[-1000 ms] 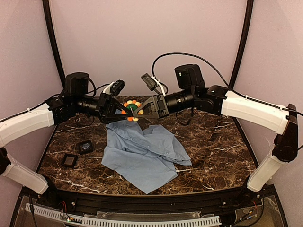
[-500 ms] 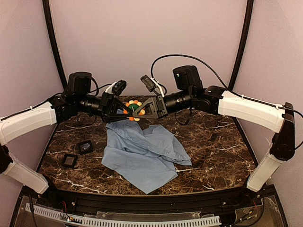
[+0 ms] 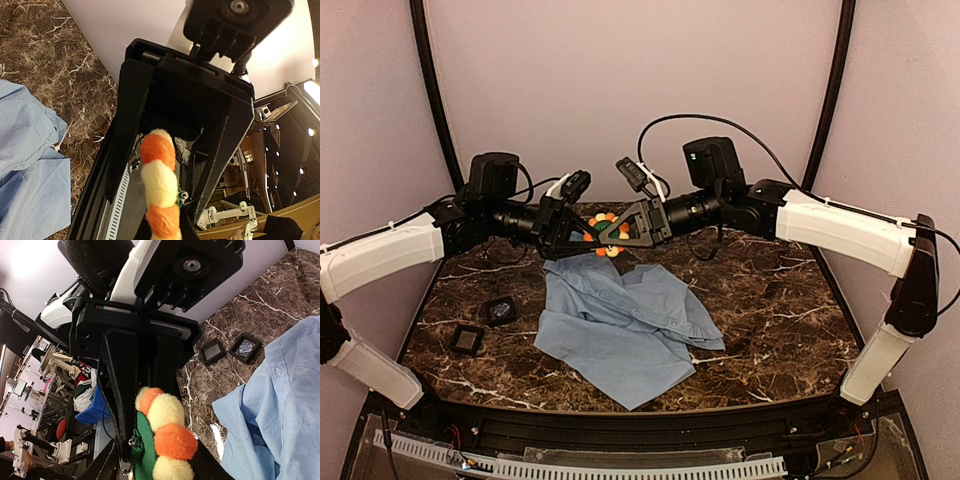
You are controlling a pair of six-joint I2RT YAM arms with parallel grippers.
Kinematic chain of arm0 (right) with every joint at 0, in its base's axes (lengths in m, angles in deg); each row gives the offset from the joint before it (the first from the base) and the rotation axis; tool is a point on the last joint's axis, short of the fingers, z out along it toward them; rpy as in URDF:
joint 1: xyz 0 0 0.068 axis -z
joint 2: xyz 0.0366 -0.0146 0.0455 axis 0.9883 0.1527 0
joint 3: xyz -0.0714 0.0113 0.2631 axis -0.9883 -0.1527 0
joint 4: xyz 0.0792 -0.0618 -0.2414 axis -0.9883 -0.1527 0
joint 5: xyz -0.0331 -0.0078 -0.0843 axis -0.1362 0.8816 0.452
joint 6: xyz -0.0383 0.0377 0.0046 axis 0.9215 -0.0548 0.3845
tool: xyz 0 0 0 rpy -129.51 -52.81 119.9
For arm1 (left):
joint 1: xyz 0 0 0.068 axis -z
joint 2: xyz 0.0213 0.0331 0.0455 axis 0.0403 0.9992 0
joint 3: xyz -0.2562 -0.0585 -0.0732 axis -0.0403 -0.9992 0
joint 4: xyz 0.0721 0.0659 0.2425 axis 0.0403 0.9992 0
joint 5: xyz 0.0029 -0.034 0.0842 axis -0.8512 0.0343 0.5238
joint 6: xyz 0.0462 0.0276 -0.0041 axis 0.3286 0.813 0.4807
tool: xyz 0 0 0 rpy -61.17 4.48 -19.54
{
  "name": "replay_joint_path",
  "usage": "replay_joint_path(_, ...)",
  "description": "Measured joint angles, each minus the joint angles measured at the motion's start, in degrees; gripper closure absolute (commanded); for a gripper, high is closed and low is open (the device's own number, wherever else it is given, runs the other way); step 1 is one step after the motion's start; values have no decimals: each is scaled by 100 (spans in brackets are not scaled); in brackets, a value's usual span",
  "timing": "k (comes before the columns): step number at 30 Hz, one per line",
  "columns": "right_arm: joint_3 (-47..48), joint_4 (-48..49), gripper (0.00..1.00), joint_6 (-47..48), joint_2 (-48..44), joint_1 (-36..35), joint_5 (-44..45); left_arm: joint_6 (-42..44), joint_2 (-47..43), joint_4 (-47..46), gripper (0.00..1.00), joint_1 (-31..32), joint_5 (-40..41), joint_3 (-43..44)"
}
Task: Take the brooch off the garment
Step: Close the brooch securely.
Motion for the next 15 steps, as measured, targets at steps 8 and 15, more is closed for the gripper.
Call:
replay_joint_path(8, -149, 479, 58, -345, 0, 175, -348, 96, 7, 35, 99, 0, 26, 70)
replay_joint_path(15, -155, 656, 60, -516, 39, 234, -695, 157, 17, 66, 99, 0, 11, 146)
